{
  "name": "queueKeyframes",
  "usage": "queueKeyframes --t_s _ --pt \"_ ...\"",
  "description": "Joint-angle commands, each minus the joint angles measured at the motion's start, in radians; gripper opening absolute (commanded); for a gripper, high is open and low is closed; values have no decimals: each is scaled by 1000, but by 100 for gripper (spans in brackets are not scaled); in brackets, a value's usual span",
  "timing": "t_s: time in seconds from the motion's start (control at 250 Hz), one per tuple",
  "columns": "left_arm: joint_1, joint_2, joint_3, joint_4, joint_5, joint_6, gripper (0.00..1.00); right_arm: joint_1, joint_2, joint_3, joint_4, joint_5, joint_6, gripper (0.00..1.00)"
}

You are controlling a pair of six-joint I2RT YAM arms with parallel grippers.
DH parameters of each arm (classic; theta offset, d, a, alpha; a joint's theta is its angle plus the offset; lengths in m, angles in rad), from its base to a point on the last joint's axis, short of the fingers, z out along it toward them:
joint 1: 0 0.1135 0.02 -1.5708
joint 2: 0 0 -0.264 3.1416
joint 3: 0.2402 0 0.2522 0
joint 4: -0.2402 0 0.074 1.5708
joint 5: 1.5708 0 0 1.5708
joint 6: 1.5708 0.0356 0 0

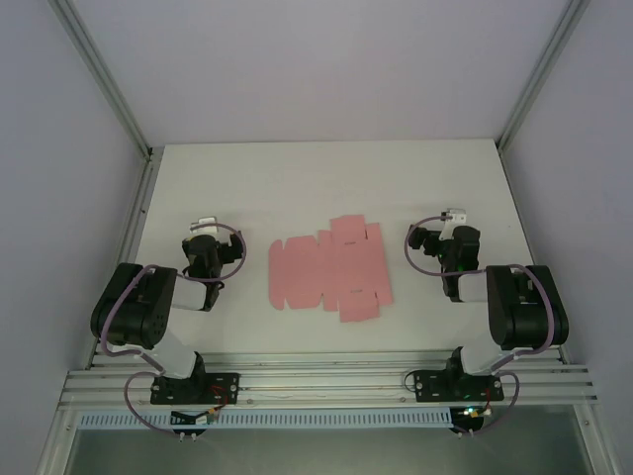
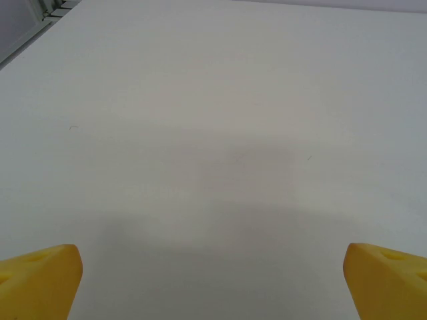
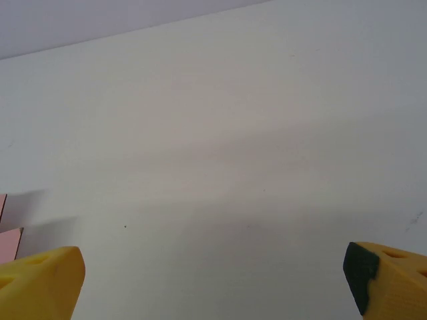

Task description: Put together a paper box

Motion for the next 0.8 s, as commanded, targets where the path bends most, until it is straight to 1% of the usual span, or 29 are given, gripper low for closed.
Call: queueKeyframes --t_s 0.0,0.132,0.22,0.371,0.431,0.491,0.519,0.567,0.635,0.683,0.711,0.739,0.795 --pt "11 -6 13 27 18 14 100 -2 -1 5 40 -21 15 100" --pt "14 -5 19 13 22 11 100 -3 0 10 34 -22 17 100" --pt "42 -6 33 -17 87 -1 100 -3 -1 7 39 -21 16 100" --pt "43 -9 32 -14 87 0 100 -3 -3 7 38 -22 17 100" --pt "43 -9 30 -13 87 -2 100 -3 -18 18 5 -56 2 100" --pt "43 -17 38 -24 93 5 100 -1 -70 63 -125 -110 -26 100" --pt "43 -38 55 -73 102 4 100 1 -103 100 -224 -114 -30 100" --pt "42 -95 91 -180 91 4 100 8 -159 173 -408 -86 -14 100" --pt "41 -194 136 -340 69 -8 100 34 -216 262 -584 -59 35 100" --pt "41 -262 172 -472 34 -69 100 68 -234 319 -712 -52 85 100" --pt "42 -296 193 -549 36 -108 100 90 -237 352 -786 -44 124 100" --pt "41 -325 214 -628 53 -147 100 113 -234 384 -859 -48 157 100" --pt "42 -363 251 -767 126 -222 100 178 -218 432 -976 -76 177 100"
